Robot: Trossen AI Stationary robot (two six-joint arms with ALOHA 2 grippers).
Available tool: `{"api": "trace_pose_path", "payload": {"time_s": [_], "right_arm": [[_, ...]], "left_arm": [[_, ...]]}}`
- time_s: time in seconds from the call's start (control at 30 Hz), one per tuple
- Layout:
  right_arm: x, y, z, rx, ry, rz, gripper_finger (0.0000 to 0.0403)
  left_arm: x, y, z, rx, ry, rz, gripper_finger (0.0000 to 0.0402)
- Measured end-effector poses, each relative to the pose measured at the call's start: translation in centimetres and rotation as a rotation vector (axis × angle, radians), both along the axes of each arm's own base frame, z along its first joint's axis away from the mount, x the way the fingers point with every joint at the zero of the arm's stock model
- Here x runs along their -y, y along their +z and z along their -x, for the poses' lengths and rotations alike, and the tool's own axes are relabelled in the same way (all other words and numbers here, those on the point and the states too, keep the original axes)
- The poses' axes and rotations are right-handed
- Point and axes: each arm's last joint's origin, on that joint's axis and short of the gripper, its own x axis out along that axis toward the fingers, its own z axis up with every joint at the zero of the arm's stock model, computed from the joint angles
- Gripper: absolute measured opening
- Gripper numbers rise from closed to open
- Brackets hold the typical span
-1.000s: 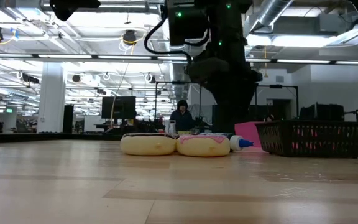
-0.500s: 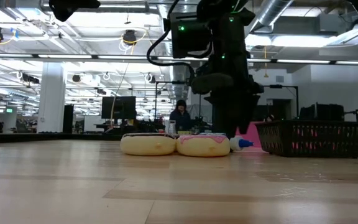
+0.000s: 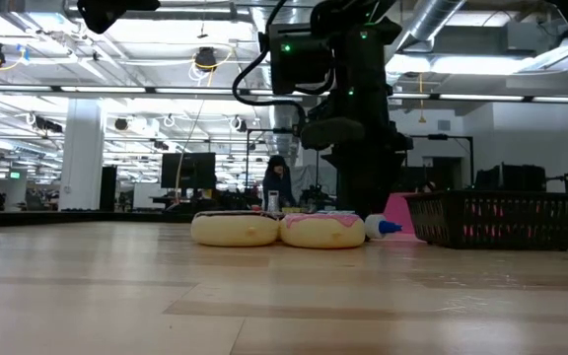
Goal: Pick & Place Food Item
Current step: Put the blue food coloring bottle into the transparent bin
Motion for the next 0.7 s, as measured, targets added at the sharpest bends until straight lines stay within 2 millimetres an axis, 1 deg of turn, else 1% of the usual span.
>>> {"api": "trace_pose_path", "payload": {"time_s": [0.4, 0.57, 0.7], "right_arm": [[0.0, 0.0, 0.0, -0.002, 0.009, -0.003, 0.0196], [-0.4, 0.0, 0.1, -0.004, 0.023, -0.006, 0.0195], [-0.2, -1.3, 0.5, -0.016, 0.006, -0.032, 0.0195]], "left_arm": [[0.0, 0.0, 0.0, 0.001, 0.002, 0.003, 0.0211], [0.0, 0.0, 0.0, 0.001, 0.004, 0.008, 0.0211], [0.0, 0.0, 0.0, 0.001, 0.003, 0.008, 0.0211]]}}
